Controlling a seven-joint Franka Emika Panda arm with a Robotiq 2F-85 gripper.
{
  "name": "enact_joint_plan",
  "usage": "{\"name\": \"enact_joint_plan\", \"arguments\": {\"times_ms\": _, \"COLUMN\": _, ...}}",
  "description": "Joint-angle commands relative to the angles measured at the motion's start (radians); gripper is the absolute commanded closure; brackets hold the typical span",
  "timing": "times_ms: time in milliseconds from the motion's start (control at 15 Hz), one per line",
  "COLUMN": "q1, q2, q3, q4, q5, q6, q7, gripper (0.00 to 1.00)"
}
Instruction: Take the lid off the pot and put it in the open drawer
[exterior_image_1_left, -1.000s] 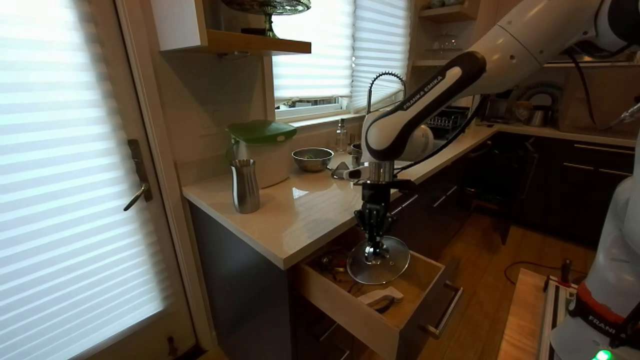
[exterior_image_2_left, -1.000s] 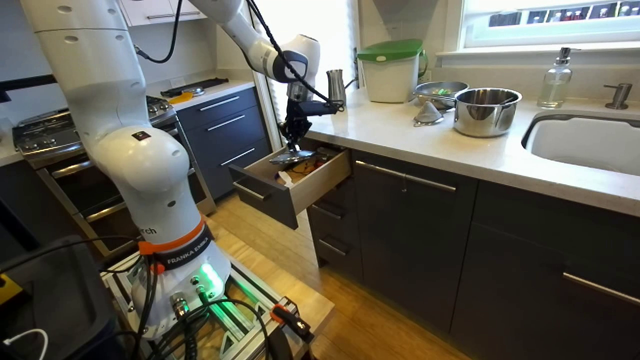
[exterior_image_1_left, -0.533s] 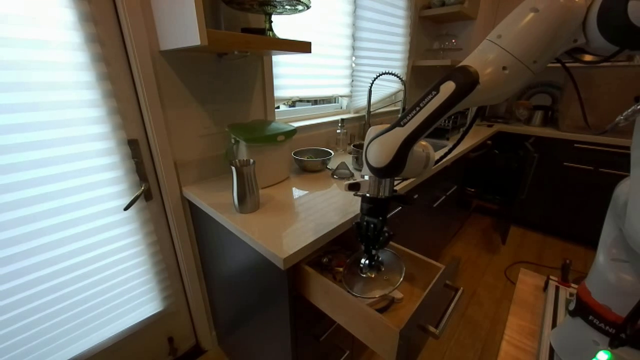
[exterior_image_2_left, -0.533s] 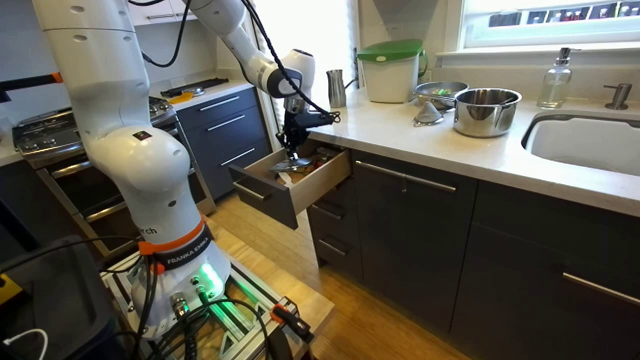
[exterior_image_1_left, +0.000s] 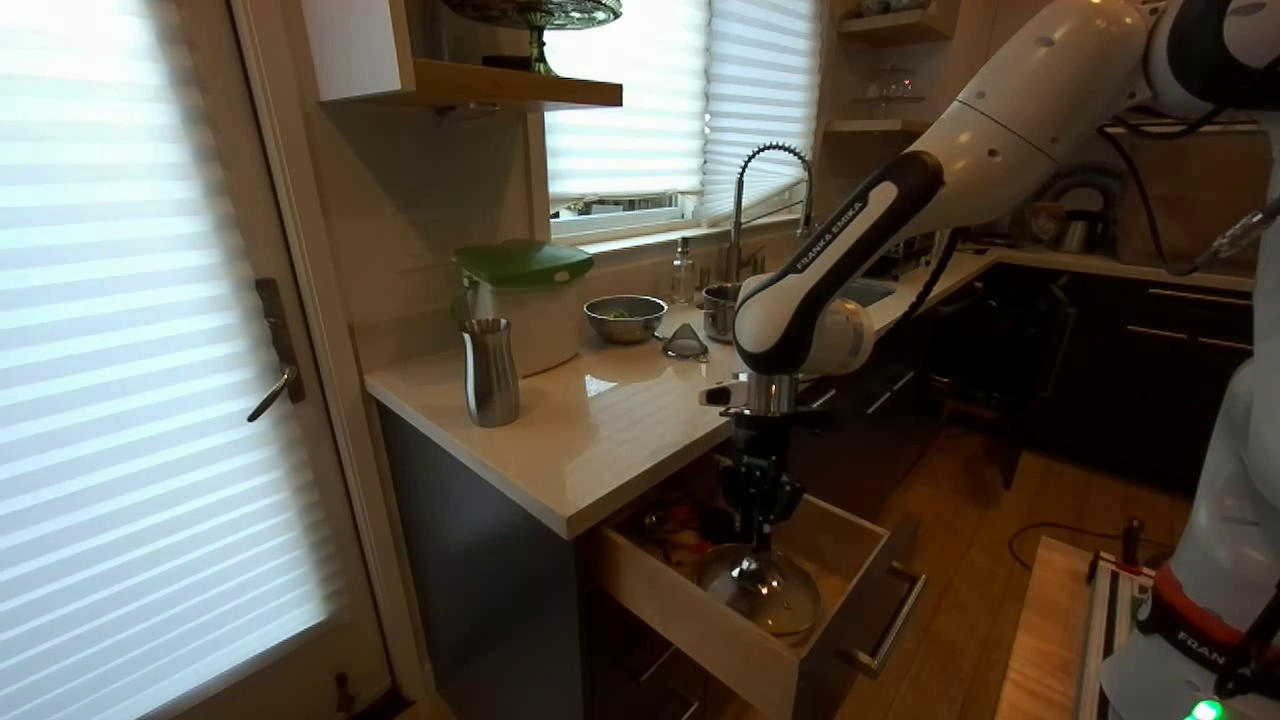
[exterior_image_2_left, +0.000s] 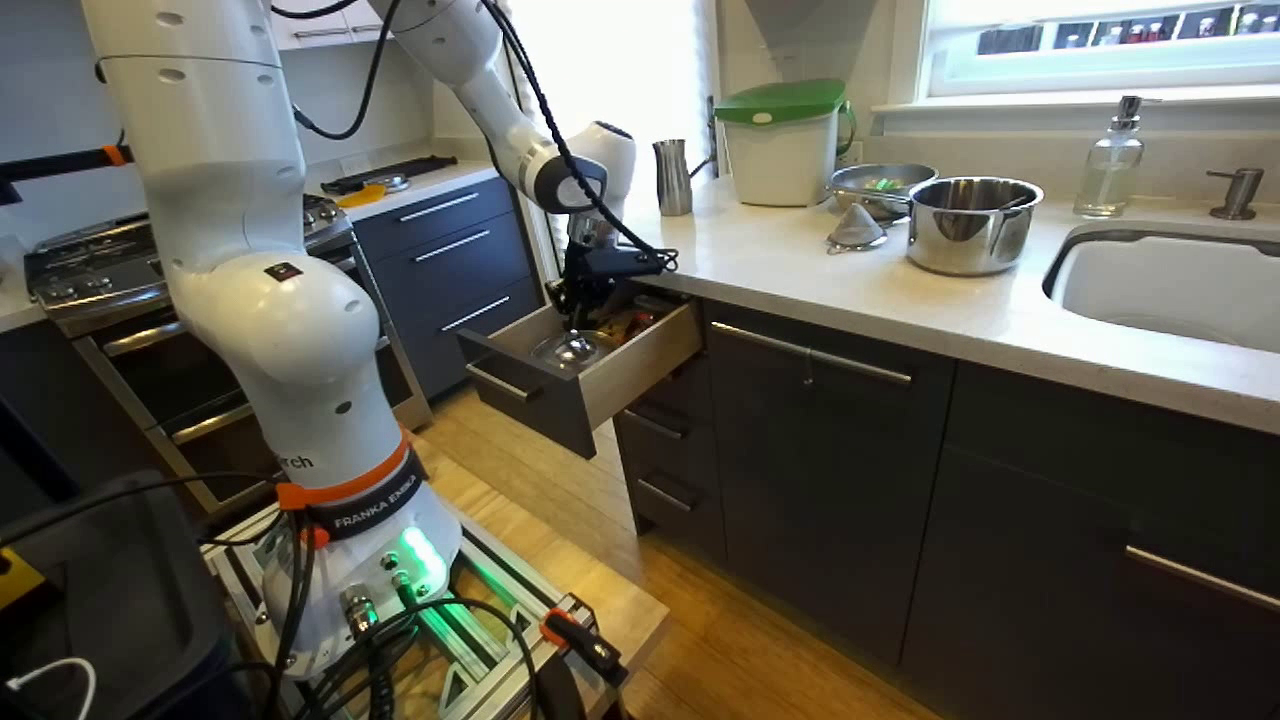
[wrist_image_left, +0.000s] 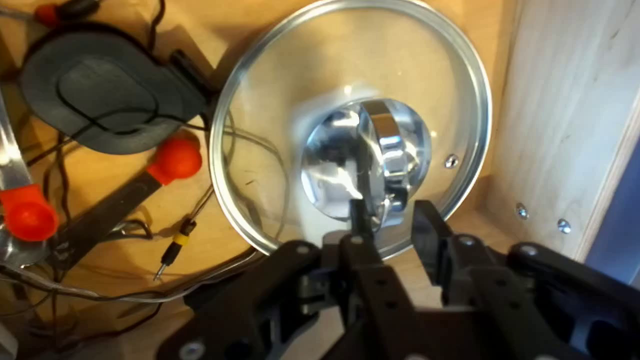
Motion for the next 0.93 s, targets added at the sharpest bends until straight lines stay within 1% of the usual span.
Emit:
{"name": "enact_joint_plan", "arguments": {"times_ms": 0, "q1": -0.022, "q2": 0.001, "q3": 0.0, "q4": 0.016, "q5": 0.005, "q6": -0.062, "q7": 0.019, "gripper": 0.39}}
{"name": "enact_joint_plan", "arguments": {"times_ms": 133, "q1": -0.037, "q2": -0.026, "q3": -0.004, "q4": 0.024, "q5": 0.02, "q6": -0.11, "q7": 0.011, "gripper": 0.24}}
{"name": "enact_joint_plan", "arguments": {"times_ms": 200, "q1": -0.055, "q2": -0.065, "q3": -0.007, "q4": 0.023, "q5": 0.046, "q6": -0.163, "q7": -0.026, "gripper": 0.17}}
{"name": "enact_joint_plan", "arguments": {"times_ms": 267, "q1": -0.068, "q2": -0.098, "q3": -0.013, "q4": 0.025, "q5": 0.059, "q6": -0.227, "q7": -0.059, "gripper": 0.08}}
{"name": "enact_joint_plan", "arguments": {"times_ms": 333, "q1": -0.084, "q2": -0.169, "q3": -0.026, "q4": 0.012, "q5": 0.065, "q6": -0.324, "q7": -0.113, "gripper": 0.02}}
{"name": "enact_joint_plan", "arguments": {"times_ms": 400, "q1": -0.087, "q2": -0.205, "q3": -0.041, "q4": 0.014, "q5": 0.062, "q6": -0.391, "q7": -0.15, "gripper": 0.0}}
{"name": "enact_joint_plan", "arguments": {"times_ms": 533, "q1": -0.088, "q2": -0.317, "q3": -0.087, "q4": 0.0, "q5": 0.043, "q6": -0.483, "q7": -0.203, "gripper": 0.0}}
{"name": "enact_joint_plan", "arguments": {"times_ms": 667, "q1": -0.084, "q2": -0.418, "q3": -0.137, "q4": -0.004, "q5": 0.069, "q6": -0.512, "q7": -0.238, "gripper": 0.0}}
{"name": "enact_joint_plan", "arguments": {"times_ms": 733, "q1": -0.059, "q2": -0.304, "q3": -0.128, "q4": 0.045, "q5": 0.035, "q6": -0.487, "q7": -0.182, "gripper": 0.0}}
{"name": "enact_joint_plan", "arguments": {"times_ms": 867, "q1": -0.057, "q2": -0.356, "q3": -0.148, "q4": 0.044, "q5": 0.033, "q6": -0.5, "q7": -0.179, "gripper": 0.0}}
